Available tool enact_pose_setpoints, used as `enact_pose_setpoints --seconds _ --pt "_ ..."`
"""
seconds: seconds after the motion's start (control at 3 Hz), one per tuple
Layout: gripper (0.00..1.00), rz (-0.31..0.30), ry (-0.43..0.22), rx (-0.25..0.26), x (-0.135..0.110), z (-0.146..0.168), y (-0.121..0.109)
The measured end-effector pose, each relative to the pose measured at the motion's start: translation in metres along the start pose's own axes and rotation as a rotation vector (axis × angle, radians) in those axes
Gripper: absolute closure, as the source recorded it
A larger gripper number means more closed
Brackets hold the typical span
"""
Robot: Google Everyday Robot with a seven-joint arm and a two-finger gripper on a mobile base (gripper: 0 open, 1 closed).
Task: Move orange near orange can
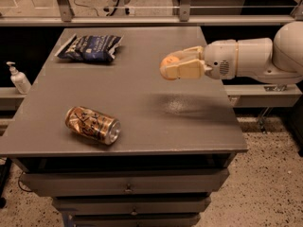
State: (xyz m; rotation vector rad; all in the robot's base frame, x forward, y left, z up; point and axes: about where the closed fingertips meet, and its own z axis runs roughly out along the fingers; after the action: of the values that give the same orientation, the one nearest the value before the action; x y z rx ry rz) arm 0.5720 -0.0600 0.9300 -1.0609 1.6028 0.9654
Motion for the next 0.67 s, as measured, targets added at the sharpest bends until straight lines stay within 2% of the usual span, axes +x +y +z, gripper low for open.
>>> enact_pose_setpoints --seconds 0.33,0.67 --pt "1.0 -0.016 0.004 -0.072 0.016 0.02 0.022" --pt "1.0 -0.039 0.006 -0.176 0.036 0.046 0.046"
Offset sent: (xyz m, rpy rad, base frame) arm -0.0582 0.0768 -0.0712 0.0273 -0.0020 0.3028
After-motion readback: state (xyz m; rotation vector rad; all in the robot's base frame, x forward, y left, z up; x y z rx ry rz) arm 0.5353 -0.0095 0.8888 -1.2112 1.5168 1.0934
